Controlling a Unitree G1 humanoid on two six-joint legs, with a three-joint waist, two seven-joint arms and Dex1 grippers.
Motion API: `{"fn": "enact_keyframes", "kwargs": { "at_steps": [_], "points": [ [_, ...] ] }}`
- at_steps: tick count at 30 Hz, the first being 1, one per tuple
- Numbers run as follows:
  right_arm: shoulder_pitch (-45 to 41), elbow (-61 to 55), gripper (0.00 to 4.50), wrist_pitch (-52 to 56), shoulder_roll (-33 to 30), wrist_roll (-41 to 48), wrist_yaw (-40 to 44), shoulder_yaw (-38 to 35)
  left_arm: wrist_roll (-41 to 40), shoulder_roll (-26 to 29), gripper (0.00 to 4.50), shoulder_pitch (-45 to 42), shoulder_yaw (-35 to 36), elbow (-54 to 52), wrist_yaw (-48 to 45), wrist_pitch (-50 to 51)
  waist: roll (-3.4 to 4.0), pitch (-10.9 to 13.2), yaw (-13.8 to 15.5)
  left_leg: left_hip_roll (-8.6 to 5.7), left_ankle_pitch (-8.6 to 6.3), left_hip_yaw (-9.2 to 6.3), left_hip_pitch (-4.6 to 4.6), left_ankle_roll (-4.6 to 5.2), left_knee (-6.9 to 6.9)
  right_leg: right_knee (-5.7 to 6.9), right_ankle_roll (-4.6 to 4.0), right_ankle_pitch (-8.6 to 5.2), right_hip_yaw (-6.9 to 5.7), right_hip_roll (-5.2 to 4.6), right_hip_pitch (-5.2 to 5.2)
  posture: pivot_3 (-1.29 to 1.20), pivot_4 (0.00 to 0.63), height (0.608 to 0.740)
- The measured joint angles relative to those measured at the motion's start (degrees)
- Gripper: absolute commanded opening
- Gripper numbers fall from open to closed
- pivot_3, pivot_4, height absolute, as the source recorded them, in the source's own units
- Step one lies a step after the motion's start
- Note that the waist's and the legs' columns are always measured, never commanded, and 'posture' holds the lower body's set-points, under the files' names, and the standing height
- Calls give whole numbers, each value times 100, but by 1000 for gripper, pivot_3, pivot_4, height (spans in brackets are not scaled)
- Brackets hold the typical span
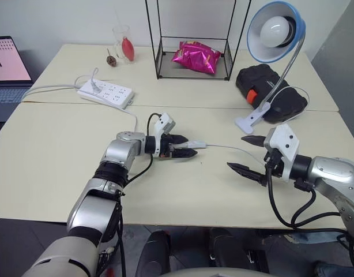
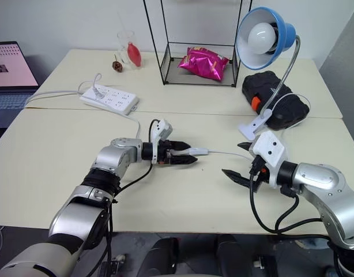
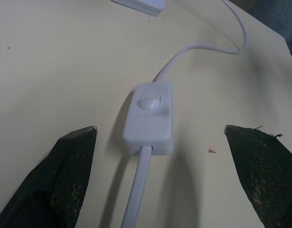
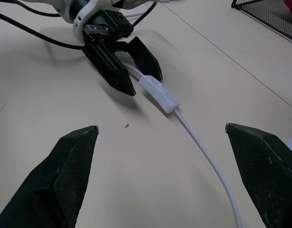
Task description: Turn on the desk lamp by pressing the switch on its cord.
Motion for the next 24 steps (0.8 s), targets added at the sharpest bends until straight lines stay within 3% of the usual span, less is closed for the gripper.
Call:
{"fn": "enact_keyframes", "kwargs": {
  "at_steps": [4, 18, 24],
  "points": [
    [-2, -62, 4500, 61, 0, 75, -33, -2, 40, -24, 3987, -57, 22, 109, -71, -8, 0, 0, 0, 0, 0, 0, 0, 0, 0, 0, 0, 0, 0, 0, 0, 0, 150, 740],
    [-28, -62, 4500, 97, 15, 175, -137, -2, 294, -204, 1205, -50, -26, 198, -173, -274, 0, 0, 1, 0, 0, -1, 0, 0, 0, 0, 1, -1, 0, 0, 0, 0, 150, 740],
    [198, -119, 4500, 267, 570, 482, -526, -84, 373, -169, 1095, 183, -23, -101, -144, -625, 0, 0, -2, 3, 0, -3, -1, 0, -1, 1, 0, -1, 1, 0, 0, 0, 150, 740]
  ]
}}
